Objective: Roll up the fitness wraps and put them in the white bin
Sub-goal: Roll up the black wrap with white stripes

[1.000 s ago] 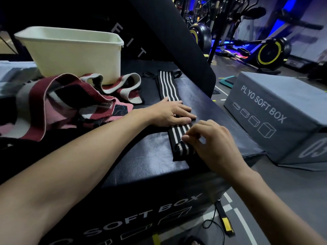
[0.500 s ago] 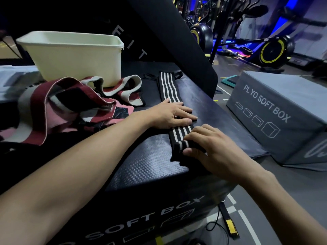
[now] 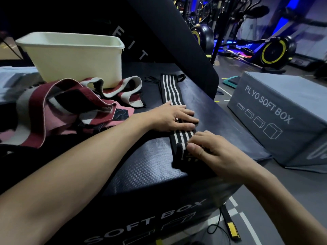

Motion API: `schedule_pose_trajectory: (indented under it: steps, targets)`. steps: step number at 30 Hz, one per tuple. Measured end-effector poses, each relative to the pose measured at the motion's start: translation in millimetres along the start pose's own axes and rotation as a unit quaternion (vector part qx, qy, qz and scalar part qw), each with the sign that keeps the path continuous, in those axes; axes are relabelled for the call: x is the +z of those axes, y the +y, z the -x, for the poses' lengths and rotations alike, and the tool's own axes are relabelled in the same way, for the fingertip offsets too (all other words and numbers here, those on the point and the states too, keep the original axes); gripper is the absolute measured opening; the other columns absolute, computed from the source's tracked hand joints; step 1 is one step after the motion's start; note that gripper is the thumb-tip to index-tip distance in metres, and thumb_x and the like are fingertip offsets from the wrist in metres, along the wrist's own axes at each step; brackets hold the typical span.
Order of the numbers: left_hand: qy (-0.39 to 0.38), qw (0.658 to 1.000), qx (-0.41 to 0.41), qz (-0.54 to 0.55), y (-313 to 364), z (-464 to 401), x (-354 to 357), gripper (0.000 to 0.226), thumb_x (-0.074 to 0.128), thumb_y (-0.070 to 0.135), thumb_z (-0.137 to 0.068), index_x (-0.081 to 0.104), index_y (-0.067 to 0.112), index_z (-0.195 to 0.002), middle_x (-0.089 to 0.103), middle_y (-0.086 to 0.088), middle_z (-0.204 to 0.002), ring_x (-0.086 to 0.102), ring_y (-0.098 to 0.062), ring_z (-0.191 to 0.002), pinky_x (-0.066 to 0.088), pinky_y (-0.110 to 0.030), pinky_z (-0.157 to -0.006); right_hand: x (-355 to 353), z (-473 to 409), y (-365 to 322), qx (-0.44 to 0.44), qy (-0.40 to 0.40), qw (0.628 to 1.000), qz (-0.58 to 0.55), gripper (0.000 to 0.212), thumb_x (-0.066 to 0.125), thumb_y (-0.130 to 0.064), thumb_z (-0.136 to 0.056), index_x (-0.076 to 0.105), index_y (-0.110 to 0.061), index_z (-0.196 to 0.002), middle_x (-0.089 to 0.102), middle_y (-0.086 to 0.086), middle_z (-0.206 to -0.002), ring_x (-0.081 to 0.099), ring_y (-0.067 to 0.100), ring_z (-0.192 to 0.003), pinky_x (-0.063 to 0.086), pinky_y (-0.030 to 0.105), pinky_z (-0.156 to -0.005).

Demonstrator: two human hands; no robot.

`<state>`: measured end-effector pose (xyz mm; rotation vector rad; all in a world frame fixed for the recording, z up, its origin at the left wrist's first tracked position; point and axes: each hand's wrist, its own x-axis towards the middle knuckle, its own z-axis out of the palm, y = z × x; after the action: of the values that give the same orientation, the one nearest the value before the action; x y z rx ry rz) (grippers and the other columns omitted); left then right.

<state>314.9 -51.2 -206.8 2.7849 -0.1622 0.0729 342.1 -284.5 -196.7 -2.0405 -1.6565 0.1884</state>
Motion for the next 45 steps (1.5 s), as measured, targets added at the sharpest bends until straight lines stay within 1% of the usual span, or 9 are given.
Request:
schedule_pose_trajectory:
  steps: [4, 12, 16, 21, 27, 30, 36, 42, 45]
  targets:
    - [0.003, 1.0, 0.005, 0.0, -0.9, -1.2, 0.0, 0.043, 0.048, 0.055, -0.102, 0.054, 0.044, -0.144, 0.036, 0.012, -0.163, 0.015, -0.01, -0.156, 0.001, -0.054, -0.125, -0.3, 3.7, 0.2, 0.006, 0.031, 0.998, -0.047, 0.025, 0.057, -0.048, -0.095, 0.066, -0.025, -0.099, 0.062, -0.015, -0.08, 0.058, 0.007, -0.075, 0.039, 0.019, -0.065]
    - [0.025, 0.999, 0.03, 0.017, -1.6, -2.4, 1.7, 0.036, 0.05, 0.067, -0.095, 0.063, 0.041, -0.117, 0.059, 0.008, -0.14, 0.043, -0.012, -0.139, 0.017, -0.05, -0.115, -0.6, 4.2, -3.3, 0.01, 0.056, 0.998, -0.023, 0.031, 0.055, -0.055, -0.093, 0.069, -0.027, -0.095, 0.062, -0.015, -0.077, 0.061, 0.006, -0.078, 0.044, 0.023, -0.068]
    - [0.04, 0.999, 0.028, 0.025, -0.1, -5.8, 1.7, 0.011, 0.055, 0.055, -0.099, 0.057, 0.047, -0.107, 0.06, 0.012, -0.13, 0.053, -0.008, -0.125, 0.021, -0.053, -0.113, 0.9, 6.8, -2.7, 0.015, 0.068, 0.997, -0.025, 0.03, 0.057, -0.049, -0.094, 0.071, -0.022, -0.099, 0.063, -0.016, -0.084, 0.06, 0.004, -0.084, 0.042, 0.017, -0.072]
    - [0.055, 0.998, 0.028, 0.031, 2.4, -4.8, 2.2, 0.013, 0.057, 0.057, -0.097, 0.06, 0.047, -0.105, 0.062, 0.013, -0.125, 0.056, -0.004, -0.114, 0.025, -0.051, -0.11, 4.1, 1.9, -5.5, 0.026, 0.037, 0.999, 0.003, 0.04, 0.044, -0.057, -0.095, 0.067, -0.024, -0.096, 0.061, -0.012, -0.086, 0.055, 0.008, -0.086, 0.044, 0.029, -0.077]
    - [0.074, 0.996, 0.016, 0.049, 3.8, -4.6, 2.5, 0.03, 0.06, 0.053, -0.097, 0.066, 0.032, -0.117, 0.064, 0.006, -0.134, 0.051, -0.019, -0.134, 0.015, -0.04, -0.105, 5.7, -9.0, -13.8, 0.081, 0.001, 0.996, 0.03, 0.039, 0.036, -0.052, -0.104, 0.058, -0.03, -0.08, 0.054, -0.012, -0.096, 0.042, 0.013, -0.099, 0.035, 0.041, -0.09]
    - [0.064, 0.996, 0.011, 0.056, 3.6, -4.7, 3.3, 0.036, 0.06, 0.05, -0.098, 0.066, 0.027, -0.125, 0.062, 0.003, -0.137, 0.05, -0.024, -0.136, 0.014, -0.048, -0.113, 9.4, -18.1, -16.9, 0.128, 0.012, 0.991, 0.03, 0.04, 0.043, -0.045, -0.105, 0.049, -0.036, -0.067, 0.046, -0.007, -0.106, 0.037, 0.018, -0.108, 0.032, 0.046, -0.098]
    - [0.063, 0.995, 0.011, 0.075, 2.1, -5.5, 5.7, 0.057, 0.051, 0.068, -0.084, 0.067, 0.029, -0.123, 0.064, 0.002, -0.135, 0.05, -0.023, -0.135, 0.014, -0.034, -0.103, 8.3, -21.9, -15.5, 0.134, 0.046, 0.99, 0.006, 0.023, 0.056, -0.043, -0.1, 0.061, -0.037, -0.078, 0.053, -0.01, -0.101, 0.044, 0.02, -0.104, 0.038, 0.052, -0.099]
    - [0.052, 0.993, -0.004, 0.106, 1.2, -3.0, 3.6, 0.036, 0.074, 0.032, -0.09, 0.066, 0.026, -0.125, 0.064, 0.005, -0.139, 0.028, -0.007, -0.15, 0.002, -0.042, -0.119, 22.0, -24.6, -16.0, 0.083, 0.156, 0.984, -0.013, 0.007, 0.066, -0.027, -0.09, 0.067, -0.034, -0.092, 0.063, -0.01, -0.087, 0.061, 0.017, -0.086, 0.052, 0.05, -0.083]
    - [0.064, 0.992, -0.001, 0.107, 2.0, -2.9, 4.8, 0.038, 0.068, 0.041, -0.086, 0.067, 0.029, -0.122, 0.065, 0.002, -0.135, 0.039, -0.007, -0.141, 0.005, -0.023, -0.107, 22.2, -21.6, -14.3, 0.057, 0.183, 0.981, 0.015, 0.006, 0.07, -0.027, -0.089, 0.068, -0.031, -0.093, 0.067, -0.007, -0.084, 0.064, 0.017, -0.077, 0.054, 0.043, -0.072]
